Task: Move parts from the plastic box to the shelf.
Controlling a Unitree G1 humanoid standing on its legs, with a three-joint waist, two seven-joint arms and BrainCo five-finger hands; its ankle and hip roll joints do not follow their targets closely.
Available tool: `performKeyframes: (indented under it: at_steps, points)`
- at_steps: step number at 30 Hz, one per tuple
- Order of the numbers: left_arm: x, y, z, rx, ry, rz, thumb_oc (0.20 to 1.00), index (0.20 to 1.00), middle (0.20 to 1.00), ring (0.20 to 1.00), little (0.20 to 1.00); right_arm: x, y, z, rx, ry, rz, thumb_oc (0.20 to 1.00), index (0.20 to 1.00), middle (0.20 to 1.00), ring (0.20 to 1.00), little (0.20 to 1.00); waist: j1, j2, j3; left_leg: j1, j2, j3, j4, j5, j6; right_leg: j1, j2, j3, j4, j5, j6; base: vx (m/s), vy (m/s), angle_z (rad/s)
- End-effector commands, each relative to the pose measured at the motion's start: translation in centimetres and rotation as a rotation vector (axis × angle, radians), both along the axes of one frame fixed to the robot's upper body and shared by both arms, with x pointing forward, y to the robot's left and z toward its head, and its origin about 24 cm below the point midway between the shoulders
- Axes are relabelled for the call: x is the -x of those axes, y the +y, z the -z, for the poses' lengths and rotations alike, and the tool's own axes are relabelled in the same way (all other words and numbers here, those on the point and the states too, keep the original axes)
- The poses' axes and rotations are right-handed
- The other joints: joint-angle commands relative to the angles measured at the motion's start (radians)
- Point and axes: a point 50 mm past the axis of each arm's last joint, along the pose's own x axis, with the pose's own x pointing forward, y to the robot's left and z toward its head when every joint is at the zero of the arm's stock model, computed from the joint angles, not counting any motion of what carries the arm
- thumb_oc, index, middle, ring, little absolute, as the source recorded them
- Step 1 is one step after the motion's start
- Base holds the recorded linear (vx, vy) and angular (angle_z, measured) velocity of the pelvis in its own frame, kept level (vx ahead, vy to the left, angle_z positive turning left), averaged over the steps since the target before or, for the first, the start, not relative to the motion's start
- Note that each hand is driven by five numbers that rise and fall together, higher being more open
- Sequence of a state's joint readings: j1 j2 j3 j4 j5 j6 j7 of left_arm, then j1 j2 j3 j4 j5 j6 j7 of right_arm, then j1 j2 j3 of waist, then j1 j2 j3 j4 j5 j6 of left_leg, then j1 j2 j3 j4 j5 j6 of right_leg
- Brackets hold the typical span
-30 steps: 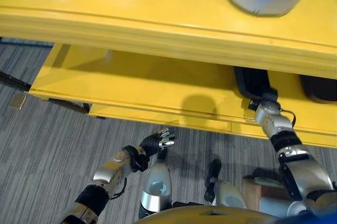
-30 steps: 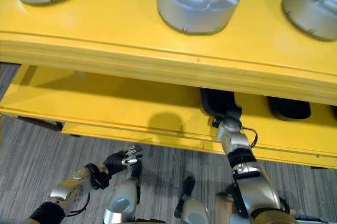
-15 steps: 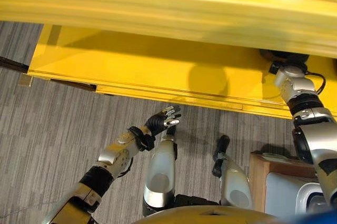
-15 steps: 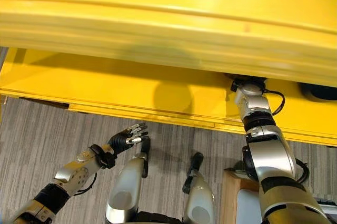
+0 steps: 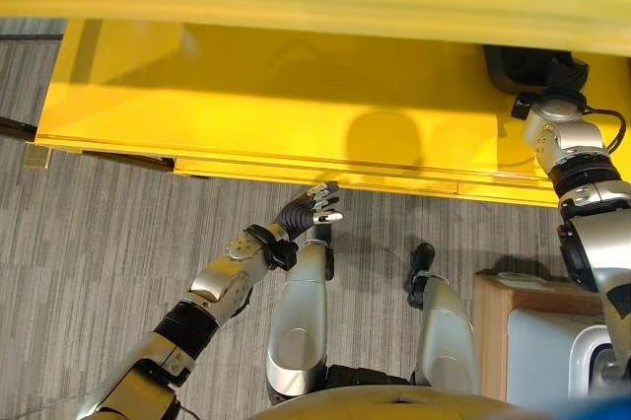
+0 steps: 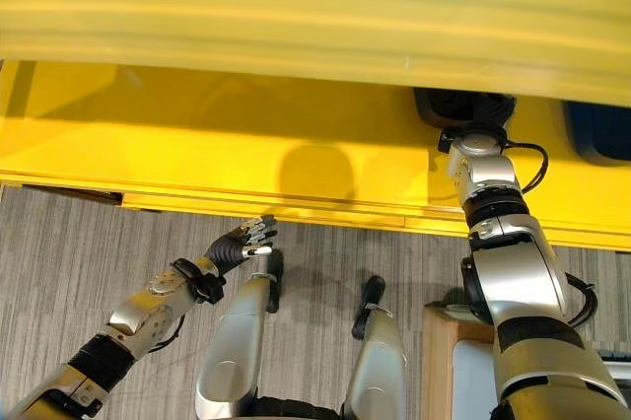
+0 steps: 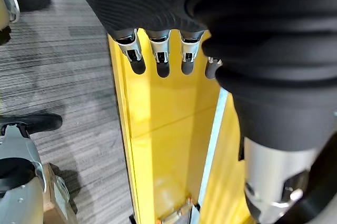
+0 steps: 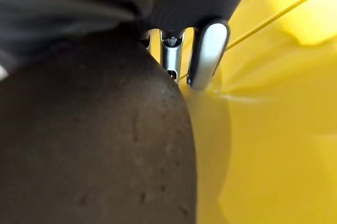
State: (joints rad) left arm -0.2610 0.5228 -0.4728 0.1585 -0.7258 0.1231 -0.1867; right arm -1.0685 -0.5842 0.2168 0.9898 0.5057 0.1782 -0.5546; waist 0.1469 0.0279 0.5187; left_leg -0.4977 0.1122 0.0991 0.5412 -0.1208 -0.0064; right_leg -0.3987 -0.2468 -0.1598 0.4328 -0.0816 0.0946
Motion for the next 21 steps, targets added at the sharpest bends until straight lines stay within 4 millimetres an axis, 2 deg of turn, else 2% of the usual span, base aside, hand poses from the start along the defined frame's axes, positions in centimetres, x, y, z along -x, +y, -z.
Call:
performKeyframes:
  at_steps: [1, 8, 21]
  points:
    - [0.5, -1.2, -0.6, 0.047, -0.025, 0.029, 1.0, 1.0, 1.0, 1.0, 1.0, 0.7, 1.0, 6.5, -0.116, 0.207, -0.061, 0.2, 0.2, 0.2, 0.2, 0.2, 0.018, 0.007, 0.001, 0.029, -0.029, -0.046, -0.016, -0.087, 0.017, -0.016, 0.017, -0.013, 0.145, -0.095, -0.009, -0.08, 0.002, -0.01]
    - [0.2, -1.4, -0.6, 0.082, -0.014, -0.005, 1.0, 1.0, 1.0, 1.0, 1.0, 1.6, 2.3, 9.1, -0.147, 0.208, -0.109, 0.2, 0.2, 0.2, 0.2, 0.2, -0.018, 0.004, 0.001, 0.042, -0.024, -0.027, -0.014, -0.092, 0.019, -0.023, 0.028, 0.016, 0.152, -0.097, -0.009, -0.02, 0.013, 0.0]
    - [0.1, -1.6, -0.7, 0.09, -0.024, -0.017, 1.0, 1.0, 1.0, 1.0, 1.0, 2.0, 3.3, 10.3, -0.167, 0.215, -0.076, 0.2, 0.2, 0.2, 0.2, 0.2, -0.024, 0.004, 0.001, 0.043, -0.024, -0.018, -0.034, -0.081, 0.016, -0.015, 0.032, 0.02, 0.118, -0.084, -0.006, 0.0, 0.006, -0.02]
